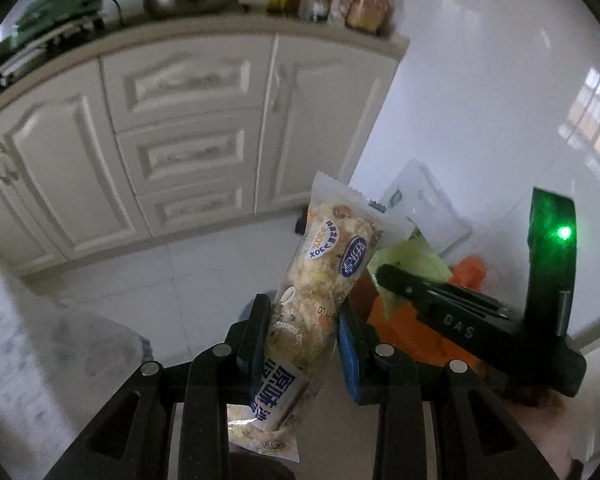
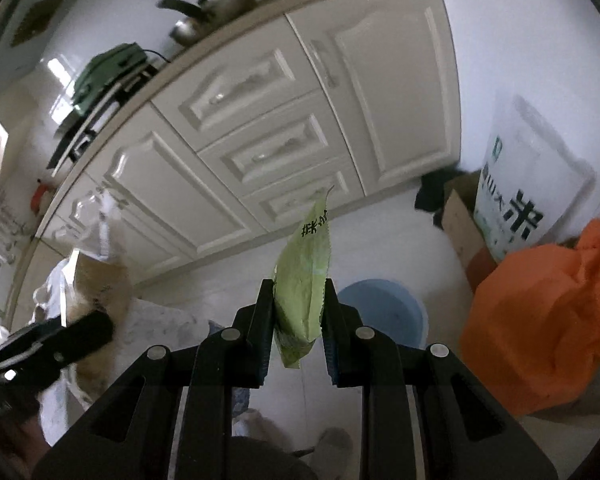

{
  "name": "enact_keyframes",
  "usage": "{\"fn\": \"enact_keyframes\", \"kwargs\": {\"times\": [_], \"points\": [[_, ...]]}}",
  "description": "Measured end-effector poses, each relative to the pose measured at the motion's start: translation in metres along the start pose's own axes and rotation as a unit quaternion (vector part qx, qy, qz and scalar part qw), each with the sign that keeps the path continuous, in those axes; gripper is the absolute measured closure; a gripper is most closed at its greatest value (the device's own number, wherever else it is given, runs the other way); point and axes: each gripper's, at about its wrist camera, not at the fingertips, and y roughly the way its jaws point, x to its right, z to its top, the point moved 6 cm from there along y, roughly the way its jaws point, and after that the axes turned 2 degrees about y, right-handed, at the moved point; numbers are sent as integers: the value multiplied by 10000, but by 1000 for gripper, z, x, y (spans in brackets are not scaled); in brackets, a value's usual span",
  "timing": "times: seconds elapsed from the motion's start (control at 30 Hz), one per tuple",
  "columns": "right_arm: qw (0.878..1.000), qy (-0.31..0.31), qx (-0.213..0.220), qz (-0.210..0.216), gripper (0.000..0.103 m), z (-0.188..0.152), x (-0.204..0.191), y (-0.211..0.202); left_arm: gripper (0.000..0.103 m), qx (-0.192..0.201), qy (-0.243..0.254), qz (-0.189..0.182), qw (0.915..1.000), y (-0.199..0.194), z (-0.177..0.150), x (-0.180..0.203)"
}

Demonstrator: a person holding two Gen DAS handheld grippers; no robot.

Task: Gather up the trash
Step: 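Carry both items to the blue bucket and open both tools over it, then swing both tools back from the bucket to the table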

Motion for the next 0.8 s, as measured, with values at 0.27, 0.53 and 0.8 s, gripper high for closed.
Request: {"fn": "enact_keyframes", "kwargs": {"times": [0.27, 0.53, 0.8], "points": [[9988, 245, -377, -200, 79, 5, 32, 57, 71, -637, -14, 18, 9980, 102, 46, -2], [9969, 566, -498, -231, 25, -1, 58, 70, 8, -655, 65, 570, 9962, 140, 75, 4], [9964, 674, -375, -348, 0, -8, 54, 45, 7, -342, 118, 883, 9954, 117, 77, -3]]}}
